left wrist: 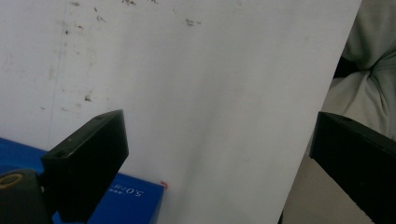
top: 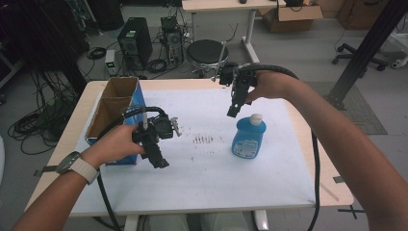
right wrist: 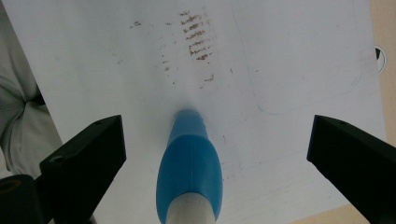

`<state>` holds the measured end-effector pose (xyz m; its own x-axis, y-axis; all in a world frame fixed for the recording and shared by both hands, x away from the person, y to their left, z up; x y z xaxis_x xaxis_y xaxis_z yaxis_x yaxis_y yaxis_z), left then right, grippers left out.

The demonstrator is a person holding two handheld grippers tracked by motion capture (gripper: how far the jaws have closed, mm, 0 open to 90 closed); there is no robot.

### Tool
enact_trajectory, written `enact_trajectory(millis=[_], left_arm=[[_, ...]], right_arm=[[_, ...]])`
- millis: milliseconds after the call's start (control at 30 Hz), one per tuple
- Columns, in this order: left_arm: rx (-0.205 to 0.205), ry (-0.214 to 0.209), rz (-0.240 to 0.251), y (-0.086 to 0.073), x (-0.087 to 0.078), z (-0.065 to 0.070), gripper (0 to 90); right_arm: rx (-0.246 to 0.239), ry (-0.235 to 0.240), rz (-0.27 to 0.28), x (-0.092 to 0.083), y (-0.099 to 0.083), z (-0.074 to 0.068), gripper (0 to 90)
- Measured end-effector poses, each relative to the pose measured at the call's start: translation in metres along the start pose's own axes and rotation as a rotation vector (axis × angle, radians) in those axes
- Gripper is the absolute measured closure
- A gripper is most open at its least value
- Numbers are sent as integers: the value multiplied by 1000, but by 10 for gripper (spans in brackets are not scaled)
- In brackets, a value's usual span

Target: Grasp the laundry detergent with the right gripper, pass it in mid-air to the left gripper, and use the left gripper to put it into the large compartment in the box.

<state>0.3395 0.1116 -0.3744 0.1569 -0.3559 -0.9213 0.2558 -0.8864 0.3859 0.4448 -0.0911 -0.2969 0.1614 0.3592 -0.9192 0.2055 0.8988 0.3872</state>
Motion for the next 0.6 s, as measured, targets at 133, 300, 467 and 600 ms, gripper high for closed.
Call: enact_trajectory(millis=[133,300,467,600], left_arm=[[4,1,-3,1,-2,0,50],[1,7,3,1,-3,0,50],[1,8,1,0,-5,0,49],[0,15,6,1,-6,0,49]], right_arm=[[4,-5,4,-4,-1,0,44],[9,-12,8,-10,-4,-2,44],[15,-20,7,-16,-9,-3,45],[18,-25,3,-21,-13,-4,45]])
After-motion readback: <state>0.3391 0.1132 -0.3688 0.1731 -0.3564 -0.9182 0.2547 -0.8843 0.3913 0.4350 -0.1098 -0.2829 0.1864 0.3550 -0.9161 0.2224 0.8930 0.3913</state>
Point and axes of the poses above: each handheld gripper's, and its own axes: x roughly forward along the jaws, y roughly out of its top, z roughly to its right, the point moved 9 cm from there along x, roughly forward along the jaws, and after that the axes turned 14 degrees about z, right-handed, at the moved point
